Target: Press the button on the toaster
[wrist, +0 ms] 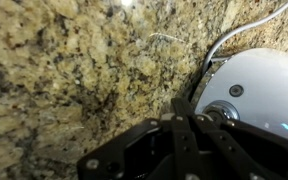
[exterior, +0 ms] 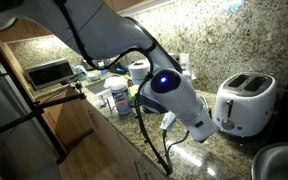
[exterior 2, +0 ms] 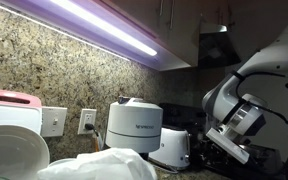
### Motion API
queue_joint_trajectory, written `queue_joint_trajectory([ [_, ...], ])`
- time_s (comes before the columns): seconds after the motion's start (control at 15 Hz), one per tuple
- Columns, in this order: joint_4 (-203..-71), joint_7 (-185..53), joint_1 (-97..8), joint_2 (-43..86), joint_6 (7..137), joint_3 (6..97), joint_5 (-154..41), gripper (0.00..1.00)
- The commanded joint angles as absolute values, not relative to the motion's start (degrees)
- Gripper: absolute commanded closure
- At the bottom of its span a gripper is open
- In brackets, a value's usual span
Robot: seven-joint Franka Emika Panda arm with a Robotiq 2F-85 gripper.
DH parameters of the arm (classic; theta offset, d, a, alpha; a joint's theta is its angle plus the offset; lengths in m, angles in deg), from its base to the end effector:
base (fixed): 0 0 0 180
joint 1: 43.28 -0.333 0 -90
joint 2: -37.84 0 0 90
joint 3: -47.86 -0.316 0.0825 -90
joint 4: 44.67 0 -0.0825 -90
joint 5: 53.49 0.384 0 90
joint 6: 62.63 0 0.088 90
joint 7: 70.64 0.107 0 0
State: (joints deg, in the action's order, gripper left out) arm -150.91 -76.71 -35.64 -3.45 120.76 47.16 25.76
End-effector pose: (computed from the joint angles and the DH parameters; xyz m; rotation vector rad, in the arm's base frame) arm 0.5996 -0.1667 0.1593 -2.1048 1.8105 -0.7296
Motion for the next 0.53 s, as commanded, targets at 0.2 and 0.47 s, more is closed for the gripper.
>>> queue_joint_trajectory([
  [0.2,-148.54,-76.31,-36.11,-3.9,123.9,46.75,26.6,1.0],
  [0.47,-147.5,-75.6,-36.58,-4.25,123.9,47.25,26.08,1.0],
])
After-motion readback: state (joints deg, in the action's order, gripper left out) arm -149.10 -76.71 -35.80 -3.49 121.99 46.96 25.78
